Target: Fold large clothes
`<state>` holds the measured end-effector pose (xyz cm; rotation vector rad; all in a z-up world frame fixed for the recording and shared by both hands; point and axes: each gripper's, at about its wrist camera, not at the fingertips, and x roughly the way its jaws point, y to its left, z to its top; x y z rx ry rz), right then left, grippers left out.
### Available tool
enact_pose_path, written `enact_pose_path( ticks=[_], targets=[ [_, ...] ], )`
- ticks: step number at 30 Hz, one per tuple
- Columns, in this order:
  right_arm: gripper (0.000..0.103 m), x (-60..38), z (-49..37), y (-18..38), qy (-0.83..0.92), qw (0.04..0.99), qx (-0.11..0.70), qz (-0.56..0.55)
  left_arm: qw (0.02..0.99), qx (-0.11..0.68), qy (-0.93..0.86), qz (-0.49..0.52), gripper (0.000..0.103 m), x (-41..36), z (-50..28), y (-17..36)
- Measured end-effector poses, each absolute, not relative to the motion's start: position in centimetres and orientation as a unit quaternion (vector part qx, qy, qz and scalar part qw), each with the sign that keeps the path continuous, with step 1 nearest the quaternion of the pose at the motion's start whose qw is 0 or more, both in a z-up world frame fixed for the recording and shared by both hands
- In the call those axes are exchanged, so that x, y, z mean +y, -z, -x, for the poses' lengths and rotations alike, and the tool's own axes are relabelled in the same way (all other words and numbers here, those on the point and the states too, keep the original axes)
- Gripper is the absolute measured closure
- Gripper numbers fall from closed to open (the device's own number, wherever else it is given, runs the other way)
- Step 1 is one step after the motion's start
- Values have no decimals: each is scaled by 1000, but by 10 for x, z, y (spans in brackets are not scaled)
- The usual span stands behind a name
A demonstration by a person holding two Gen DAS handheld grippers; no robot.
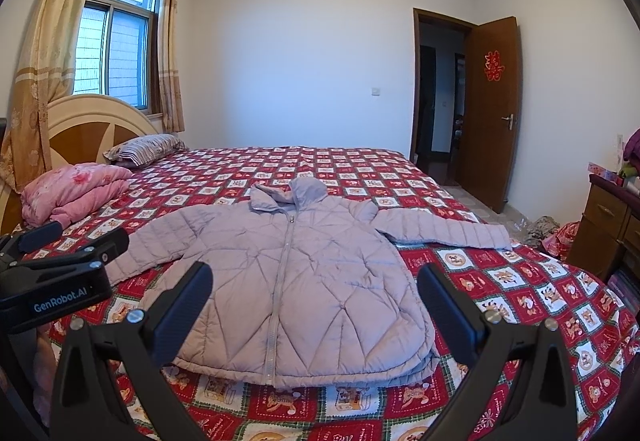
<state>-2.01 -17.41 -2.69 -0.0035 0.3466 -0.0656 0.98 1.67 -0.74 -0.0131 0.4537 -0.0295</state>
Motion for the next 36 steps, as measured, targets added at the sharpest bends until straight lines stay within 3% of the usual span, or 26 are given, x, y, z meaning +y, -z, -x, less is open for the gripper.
enact_pose_path(
  ticks=[36],
  targets=[
    [0,-163,13,33,20,982,189,4,974,227,12,8,1,17,-10,12]
  ],
)
